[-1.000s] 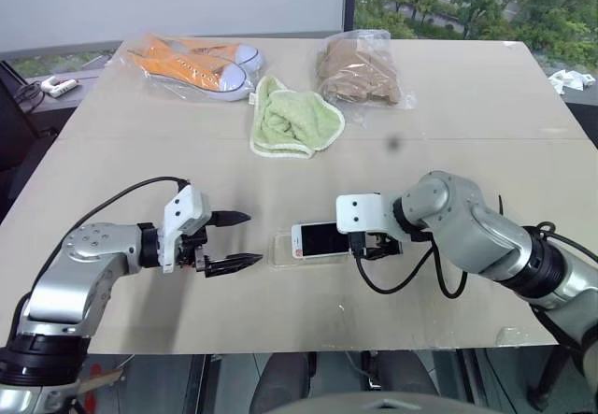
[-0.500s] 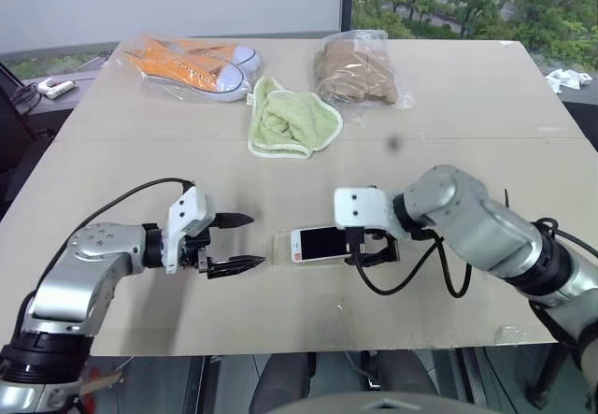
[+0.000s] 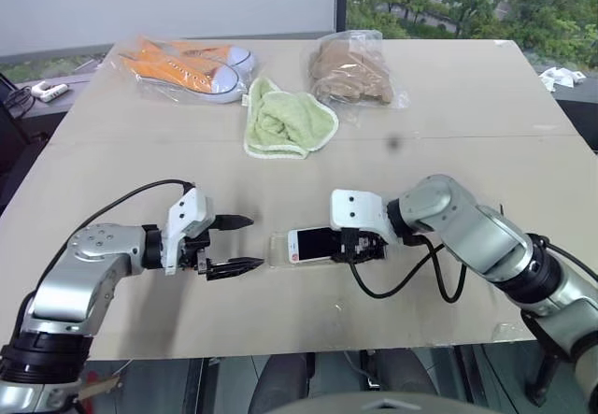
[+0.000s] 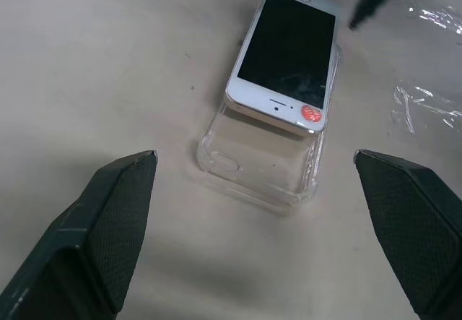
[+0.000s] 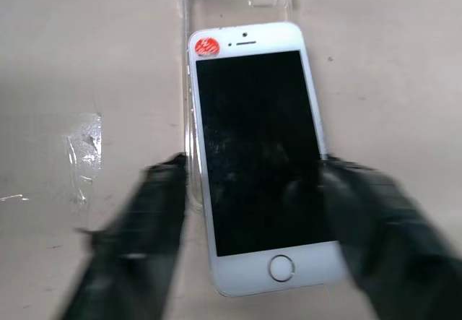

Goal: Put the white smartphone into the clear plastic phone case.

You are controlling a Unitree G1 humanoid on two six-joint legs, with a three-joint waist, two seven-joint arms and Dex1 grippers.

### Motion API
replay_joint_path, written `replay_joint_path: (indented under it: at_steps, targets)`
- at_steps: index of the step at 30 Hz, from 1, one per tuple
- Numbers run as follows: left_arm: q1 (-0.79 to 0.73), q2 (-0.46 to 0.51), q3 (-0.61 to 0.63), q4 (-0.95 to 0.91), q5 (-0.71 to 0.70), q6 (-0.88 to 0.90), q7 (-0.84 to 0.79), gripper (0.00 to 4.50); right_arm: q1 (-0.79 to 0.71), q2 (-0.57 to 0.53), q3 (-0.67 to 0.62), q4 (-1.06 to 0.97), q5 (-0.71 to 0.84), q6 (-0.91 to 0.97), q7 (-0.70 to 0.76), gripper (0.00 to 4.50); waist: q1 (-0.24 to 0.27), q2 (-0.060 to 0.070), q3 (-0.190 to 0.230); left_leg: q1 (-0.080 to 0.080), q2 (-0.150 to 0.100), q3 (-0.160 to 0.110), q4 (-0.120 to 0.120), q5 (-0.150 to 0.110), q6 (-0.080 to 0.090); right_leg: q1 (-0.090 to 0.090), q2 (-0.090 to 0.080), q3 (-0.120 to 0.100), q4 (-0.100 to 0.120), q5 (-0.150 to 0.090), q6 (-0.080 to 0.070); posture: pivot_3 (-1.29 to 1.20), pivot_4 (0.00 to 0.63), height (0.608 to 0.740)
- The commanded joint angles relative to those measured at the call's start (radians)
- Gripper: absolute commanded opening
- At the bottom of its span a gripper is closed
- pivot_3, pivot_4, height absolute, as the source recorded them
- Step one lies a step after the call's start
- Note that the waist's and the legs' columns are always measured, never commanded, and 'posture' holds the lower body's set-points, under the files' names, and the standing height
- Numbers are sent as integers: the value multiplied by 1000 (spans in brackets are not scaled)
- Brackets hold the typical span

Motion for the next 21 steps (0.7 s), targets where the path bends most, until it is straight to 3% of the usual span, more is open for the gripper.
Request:
replay_joint_path:
  at_steps: [1,6,21]
  targets:
    - [6,23,27,-53,-14,13,1,4500,1,8,-34,-30,38,-4,-10,4453,0,0,0,0,0,0,0,0,0,0,0,0,0,0,0,0,150,740]
    - [8,30,31,-61,-17,21,-4,4500,-3,-61,-14,4,15,-50,-9,4453,3,0,0,0,0,0,0,0,0,0,0,0,0,0,0,0,150,740]
    - [4,59,-10,20,67,-84,-65,4500,-3,-52,44,148,-24,-102,-12,4453,0,0,0,0,0,0,1,0,0,0,0,0,1,0,0,0,150,740]
